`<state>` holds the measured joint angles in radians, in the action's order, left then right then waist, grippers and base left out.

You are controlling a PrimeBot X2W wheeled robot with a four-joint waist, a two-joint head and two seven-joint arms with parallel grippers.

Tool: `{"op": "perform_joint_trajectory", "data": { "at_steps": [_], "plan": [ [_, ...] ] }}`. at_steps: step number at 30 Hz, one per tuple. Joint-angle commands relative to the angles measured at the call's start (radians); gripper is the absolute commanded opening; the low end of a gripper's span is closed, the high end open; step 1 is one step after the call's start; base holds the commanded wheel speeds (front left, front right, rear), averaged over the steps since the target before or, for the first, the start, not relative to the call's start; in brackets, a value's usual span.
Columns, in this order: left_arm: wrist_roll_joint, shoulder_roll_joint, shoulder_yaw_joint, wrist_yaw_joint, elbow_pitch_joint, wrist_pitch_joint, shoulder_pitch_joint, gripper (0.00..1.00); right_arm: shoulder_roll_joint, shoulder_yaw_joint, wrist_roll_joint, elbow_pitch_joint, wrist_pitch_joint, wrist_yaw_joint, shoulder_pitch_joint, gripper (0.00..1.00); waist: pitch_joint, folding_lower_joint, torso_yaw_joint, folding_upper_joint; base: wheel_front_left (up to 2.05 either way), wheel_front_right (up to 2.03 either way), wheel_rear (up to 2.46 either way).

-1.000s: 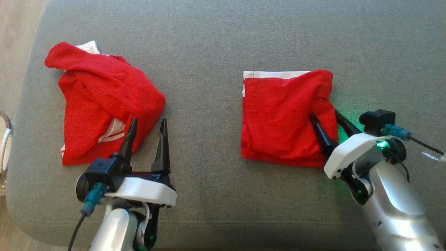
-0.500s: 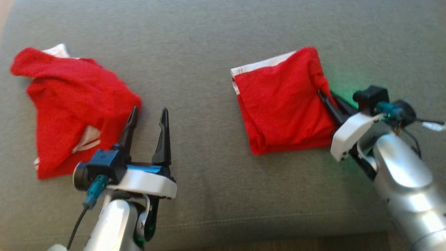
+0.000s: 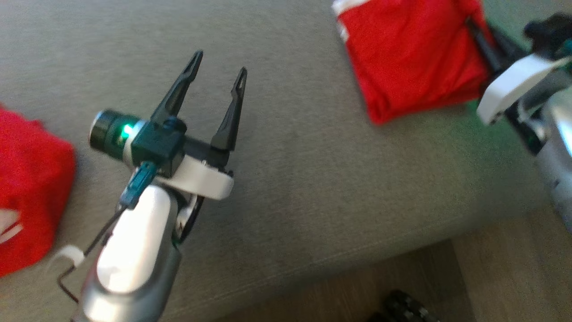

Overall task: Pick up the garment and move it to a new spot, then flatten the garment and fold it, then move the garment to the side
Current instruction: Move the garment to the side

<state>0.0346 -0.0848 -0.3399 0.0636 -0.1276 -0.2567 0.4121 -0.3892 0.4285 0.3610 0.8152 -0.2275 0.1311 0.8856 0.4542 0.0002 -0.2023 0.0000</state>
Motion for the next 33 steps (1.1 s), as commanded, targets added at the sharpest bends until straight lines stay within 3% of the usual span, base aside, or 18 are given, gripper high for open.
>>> {"op": "perform_joint_trajectory", "data": {
  "at_steps": [1, 13, 25, 26, 27, 33],
  "plan": [
    [-0.019, -0.028, 0.008, 0.016, 0.017, -0.005, 0.05, 1.0, -0.031, -0.004, 0.026, -0.002, -0.017, 0.0, 0.037, 0.0, 0.089, -0.0002, -0.093, 0.0, 0.0, 0.0, 0.0],
    [-0.036, -0.071, -0.065, 0.051, -0.017, -0.003, 0.196, 1.0, -0.071, -0.125, 0.088, 0.144, -0.033, 0.0, 0.16, 0.0, 0.178, -0.0002, -0.169, 0.0, 0.0, 0.0, 0.0],
    [-0.015, -0.075, -0.072, 0.038, -0.013, 0.0, 0.188, 1.0, -0.069, -0.27, 0.024, 0.153, -0.034, 0.0, 0.186, 0.0, 0.196, -0.0002, -0.153, 0.0, 0.0, 0.0, 0.0],
    [-0.013, -0.074, -0.073, 0.036, -0.012, -0.001, 0.186, 1.0, -0.069, -0.286, 0.015, 0.152, -0.034, 0.0, 0.184, 0.29, 0.195, -0.0002, -0.148, 0.0, 0.0, 0.0, 0.0],
    [-0.012, -0.073, -0.074, 0.034, -0.012, -0.001, 0.183, 1.0, -0.068, -0.303, 0.007, 0.146, -0.034, 0.0, 0.182, 1.0, 0.193, -0.0002, -0.143, 0.0, 0.0, 0.0, 0.0],
    [0.012, -0.057, -0.075, 0.019, -0.026, -0.004, 0.157, 1.0, -0.061, -0.439, -0.069, 0.058, -0.034, 0.0, 0.138, 1.0, 0.145, -0.0002, -0.102, 0.0, 0.0, 0.0, 0.0]
  ]
}}
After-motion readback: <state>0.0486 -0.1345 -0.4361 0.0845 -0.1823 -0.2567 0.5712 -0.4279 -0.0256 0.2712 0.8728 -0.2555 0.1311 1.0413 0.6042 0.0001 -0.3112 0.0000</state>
